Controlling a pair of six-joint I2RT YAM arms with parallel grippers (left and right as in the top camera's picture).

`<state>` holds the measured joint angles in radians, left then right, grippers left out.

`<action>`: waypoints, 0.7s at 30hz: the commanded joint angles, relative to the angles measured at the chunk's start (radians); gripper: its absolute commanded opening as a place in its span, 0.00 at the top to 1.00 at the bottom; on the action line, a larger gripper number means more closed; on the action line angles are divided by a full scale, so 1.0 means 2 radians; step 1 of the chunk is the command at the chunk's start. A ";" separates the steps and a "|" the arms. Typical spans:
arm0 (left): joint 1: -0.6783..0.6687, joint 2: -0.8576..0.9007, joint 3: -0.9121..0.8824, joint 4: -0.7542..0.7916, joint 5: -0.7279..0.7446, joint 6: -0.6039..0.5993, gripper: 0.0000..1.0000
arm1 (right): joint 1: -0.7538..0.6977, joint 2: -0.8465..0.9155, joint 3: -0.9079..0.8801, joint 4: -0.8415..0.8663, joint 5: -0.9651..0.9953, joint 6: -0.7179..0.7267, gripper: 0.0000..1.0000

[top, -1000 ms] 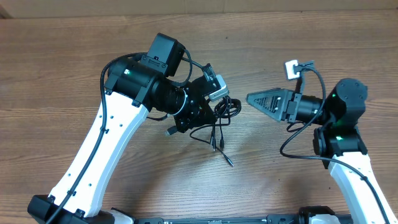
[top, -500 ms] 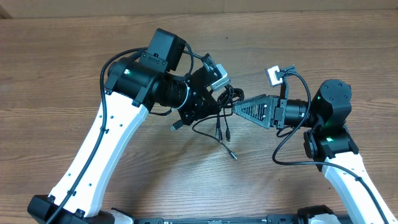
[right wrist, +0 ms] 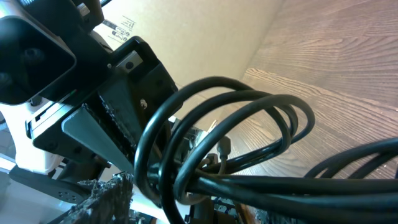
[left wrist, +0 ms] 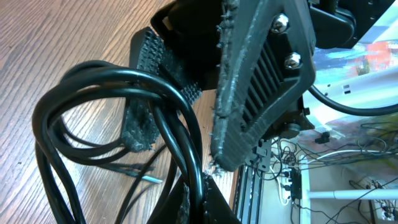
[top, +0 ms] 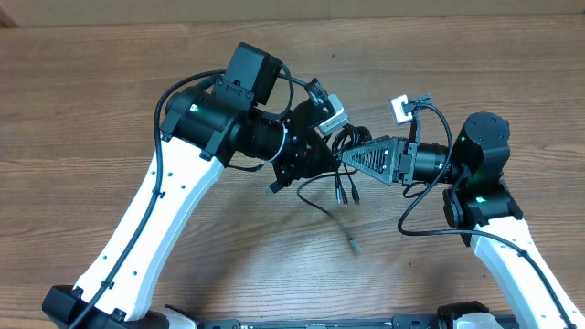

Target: Untangle cables

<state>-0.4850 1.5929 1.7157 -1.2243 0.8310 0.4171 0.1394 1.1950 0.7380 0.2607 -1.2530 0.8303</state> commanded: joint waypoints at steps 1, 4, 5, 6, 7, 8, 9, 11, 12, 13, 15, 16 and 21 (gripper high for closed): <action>-0.005 -0.014 0.013 0.004 0.019 -0.003 0.96 | 0.003 0.001 0.005 0.001 0.003 -0.009 0.41; -0.005 -0.014 0.013 0.003 0.006 -0.003 0.96 | 0.003 0.001 0.005 0.001 0.003 -0.010 0.52; -0.005 -0.014 0.013 0.003 0.006 -0.003 0.96 | 0.003 0.001 0.005 0.001 0.003 -0.010 0.56; -0.005 -0.014 0.013 0.003 0.006 -0.003 0.96 | 0.003 0.001 0.005 0.001 0.003 -0.010 0.62; -0.005 -0.014 0.013 0.003 0.006 -0.003 0.96 | 0.003 0.001 0.005 0.001 0.003 -0.010 0.64; -0.005 -0.014 0.013 0.003 0.005 -0.003 0.96 | 0.003 0.001 0.005 0.001 0.003 -0.010 0.67; -0.005 -0.014 0.013 0.003 0.005 -0.003 0.96 | 0.003 0.001 0.005 0.001 0.003 -0.010 0.70; -0.005 -0.014 0.013 0.003 0.006 -0.003 0.96 | 0.003 0.001 0.005 0.001 0.003 -0.010 0.75; -0.005 -0.014 0.013 0.003 0.006 -0.003 0.96 | 0.003 0.001 0.005 0.001 0.003 -0.010 0.76; -0.005 -0.014 0.013 0.003 0.006 -0.003 0.96 | 0.003 0.001 0.005 0.001 0.003 -0.010 0.79; -0.005 -0.014 0.013 0.003 0.005 -0.003 0.96 | 0.003 0.001 0.005 0.001 0.003 -0.010 0.81; -0.005 -0.014 0.012 0.003 0.005 -0.003 0.96 | 0.003 0.001 0.005 0.001 0.003 -0.010 0.83; -0.005 -0.014 0.011 0.003 0.002 -0.003 0.96 | 0.003 0.001 0.005 0.001 0.003 -0.010 0.91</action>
<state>-0.4847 1.5929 1.7157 -1.2224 0.7959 0.4171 0.1398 1.1950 0.7380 0.2615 -1.2579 0.8124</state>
